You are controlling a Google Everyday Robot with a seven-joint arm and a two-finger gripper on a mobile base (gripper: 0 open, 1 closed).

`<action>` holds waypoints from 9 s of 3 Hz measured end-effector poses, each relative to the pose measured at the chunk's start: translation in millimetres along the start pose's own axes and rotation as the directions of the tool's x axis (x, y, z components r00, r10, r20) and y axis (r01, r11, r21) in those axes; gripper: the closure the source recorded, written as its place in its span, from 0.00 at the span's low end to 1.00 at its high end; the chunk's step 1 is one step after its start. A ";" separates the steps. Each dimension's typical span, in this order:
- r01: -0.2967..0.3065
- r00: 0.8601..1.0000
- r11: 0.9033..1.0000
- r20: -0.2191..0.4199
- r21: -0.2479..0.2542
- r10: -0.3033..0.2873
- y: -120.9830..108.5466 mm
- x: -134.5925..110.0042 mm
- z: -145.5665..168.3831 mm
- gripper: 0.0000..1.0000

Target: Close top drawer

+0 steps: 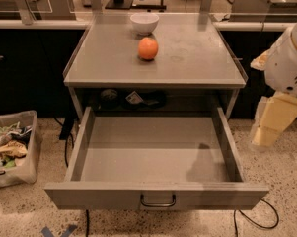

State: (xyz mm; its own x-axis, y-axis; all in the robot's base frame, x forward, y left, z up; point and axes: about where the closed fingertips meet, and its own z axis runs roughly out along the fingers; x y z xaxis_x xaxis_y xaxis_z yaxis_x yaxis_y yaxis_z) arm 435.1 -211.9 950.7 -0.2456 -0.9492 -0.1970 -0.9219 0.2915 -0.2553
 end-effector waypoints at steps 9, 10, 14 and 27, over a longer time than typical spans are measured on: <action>-0.087 0.992 0.995 -0.093 -0.047 0.083 75.7 52.5 44.8 0.65; -0.187 0.982 0.980 -0.038 -0.061 0.185 97.9 44.1 65.3 0.89; -0.289 0.953 0.938 0.033 -0.189 0.301 157.0 30.8 142.9 1.00; -0.558 0.801 0.817 0.164 -0.145 0.576 102.9 -51.7 293.2 1.00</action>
Offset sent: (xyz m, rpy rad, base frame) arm -0.0763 -0.0222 -0.0305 0.0091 0.1203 -0.0644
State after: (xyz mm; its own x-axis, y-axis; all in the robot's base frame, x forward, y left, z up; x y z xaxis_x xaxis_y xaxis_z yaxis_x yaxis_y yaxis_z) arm 440.9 -97.9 657.0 -0.6787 -0.5724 -0.4601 -0.6594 0.7508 0.0388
